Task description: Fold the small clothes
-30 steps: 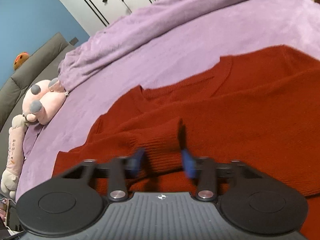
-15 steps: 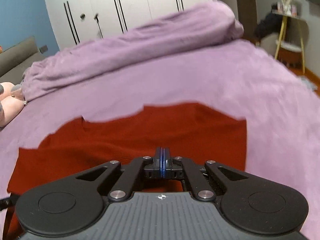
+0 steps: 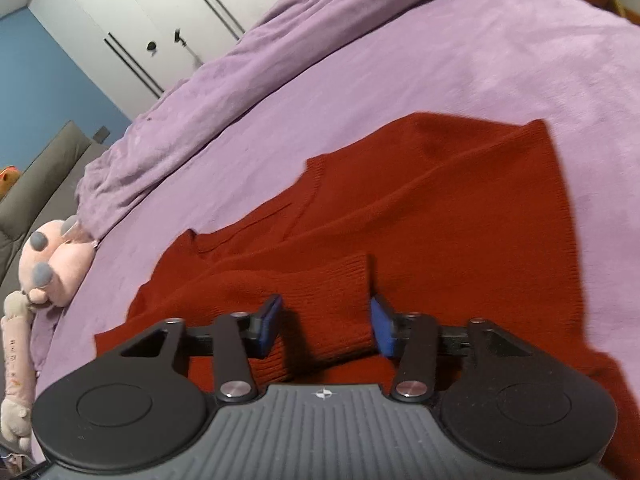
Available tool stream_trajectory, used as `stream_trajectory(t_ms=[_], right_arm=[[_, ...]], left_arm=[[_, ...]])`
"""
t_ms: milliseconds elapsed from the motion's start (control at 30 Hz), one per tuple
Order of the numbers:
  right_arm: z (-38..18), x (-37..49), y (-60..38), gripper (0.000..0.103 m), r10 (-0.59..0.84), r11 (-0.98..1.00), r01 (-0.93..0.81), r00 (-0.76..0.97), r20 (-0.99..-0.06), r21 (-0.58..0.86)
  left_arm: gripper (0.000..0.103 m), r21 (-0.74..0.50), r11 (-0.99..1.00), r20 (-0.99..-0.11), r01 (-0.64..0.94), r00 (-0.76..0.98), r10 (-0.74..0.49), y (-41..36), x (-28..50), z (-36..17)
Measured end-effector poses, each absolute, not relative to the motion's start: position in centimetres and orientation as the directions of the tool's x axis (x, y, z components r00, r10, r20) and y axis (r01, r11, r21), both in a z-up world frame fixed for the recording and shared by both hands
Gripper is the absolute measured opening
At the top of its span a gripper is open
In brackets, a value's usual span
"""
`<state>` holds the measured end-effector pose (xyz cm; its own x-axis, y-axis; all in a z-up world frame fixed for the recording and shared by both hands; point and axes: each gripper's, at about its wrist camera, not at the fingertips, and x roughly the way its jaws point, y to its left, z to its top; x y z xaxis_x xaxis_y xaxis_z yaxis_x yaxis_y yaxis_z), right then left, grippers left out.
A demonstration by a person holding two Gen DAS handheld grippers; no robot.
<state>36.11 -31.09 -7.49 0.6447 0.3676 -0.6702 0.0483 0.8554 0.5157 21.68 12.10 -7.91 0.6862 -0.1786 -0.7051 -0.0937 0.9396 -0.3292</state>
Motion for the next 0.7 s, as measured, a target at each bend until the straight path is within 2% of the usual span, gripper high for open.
stream_trajectory(t_ms=[100, 200, 300, 400, 467, 567, 700], right_arm=[[-7.5, 36.7, -29.5, 0.015, 0.392, 0.871, -0.004, 0.609, -0.690, 0.491], [-6.1, 36.3, -27.5, 0.012, 0.278, 0.945, -0.057, 0.660, -0.698, 0.323], [-3.5, 35.4, -26.8, 0.011, 0.112, 0.992, -0.052, 0.770, -0.628, 0.113], [-2.3, 35.0, -27.1, 0.011, -0.095, 0.993, 0.044, 0.837, -0.539, -0.107], [-2.8, 35.4, -28.2, 0.011, -0.119, 0.990, 0.053, 0.820, -0.559, -0.133], [-4.4, 35.5, -28.8, 0.012, -0.101, 0.990, 0.019, 0.785, -0.611, -0.140], [-6.1, 35.5, -28.9, 0.021, -0.150, 0.981, 0.028, 0.746, -0.649, -0.195]], left_arm=[[0.057, -0.323, 0.941, -0.709, -0.097, 0.683, -0.173, 12.0, 22.0, -7.9], [0.057, -0.315, 0.944, -0.713, -0.100, 0.681, -0.166, 11.8, 22.3, -7.8], [0.057, -0.293, 0.952, -0.715, -0.090, 0.682, -0.156, 11.6, 22.4, -7.3], [0.057, -0.283, 0.957, -0.717, -0.070, 0.677, -0.162, 11.4, 22.6, -6.9], [0.057, -0.305, 0.951, -0.718, -0.059, 0.669, -0.189, 11.2, 22.8, -7.0], [0.057, -0.274, 0.960, -0.736, -0.056, 0.654, -0.172, 10.1, 23.1, -7.1], [0.057, -0.225, 0.974, -0.744, -0.004, 0.646, -0.169, 8.7, 22.6, -6.1]])
